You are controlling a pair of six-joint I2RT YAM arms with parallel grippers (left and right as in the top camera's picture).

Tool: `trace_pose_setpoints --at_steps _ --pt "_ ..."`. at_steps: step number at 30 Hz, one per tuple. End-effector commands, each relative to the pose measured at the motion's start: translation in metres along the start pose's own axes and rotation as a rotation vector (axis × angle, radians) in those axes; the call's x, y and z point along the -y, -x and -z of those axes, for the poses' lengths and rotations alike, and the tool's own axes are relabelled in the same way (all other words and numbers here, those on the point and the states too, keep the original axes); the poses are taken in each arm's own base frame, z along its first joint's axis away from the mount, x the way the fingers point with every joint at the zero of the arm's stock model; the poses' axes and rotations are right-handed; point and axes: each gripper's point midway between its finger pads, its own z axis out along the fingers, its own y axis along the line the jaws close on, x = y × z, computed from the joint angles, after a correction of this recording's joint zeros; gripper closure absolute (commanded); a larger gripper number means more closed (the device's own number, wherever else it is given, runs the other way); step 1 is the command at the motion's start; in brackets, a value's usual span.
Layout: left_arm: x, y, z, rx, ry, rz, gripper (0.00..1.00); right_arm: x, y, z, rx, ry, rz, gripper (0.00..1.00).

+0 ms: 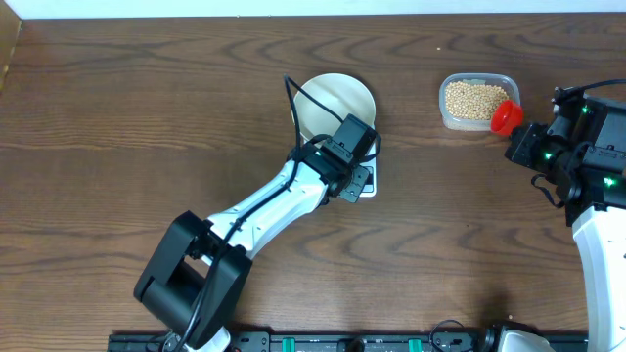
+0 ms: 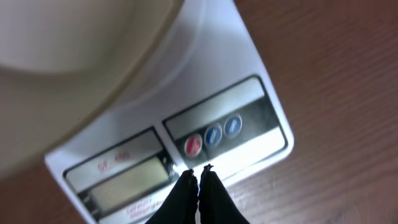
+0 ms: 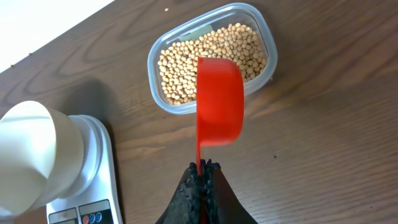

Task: Scoop item into bowl and weigh 50g on scale
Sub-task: 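Press the tare button on the scale with the left gripper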

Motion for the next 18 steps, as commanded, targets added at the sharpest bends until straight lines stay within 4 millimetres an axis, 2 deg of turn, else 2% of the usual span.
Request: trace_pose_setpoints --at_steps 1,7,18 --pt "-0.001 -0.001 -0.014 -0.008 0.007 -0.017 0.93 0.000 0.005 0.004 0.015 -0.008 0.003 0.99" --pt "-0.003 -0.006 -0.026 -0.027 0.017 -0.063 0.93 0.001 0.003 0.004 0.007 -0.010 0.001 0.99" --pt "-0.014 -0.005 -0.047 -0.031 0.029 -0.038 0.93 0.002 0.000 0.004 -0.007 -0.013 -0.003 0.99"
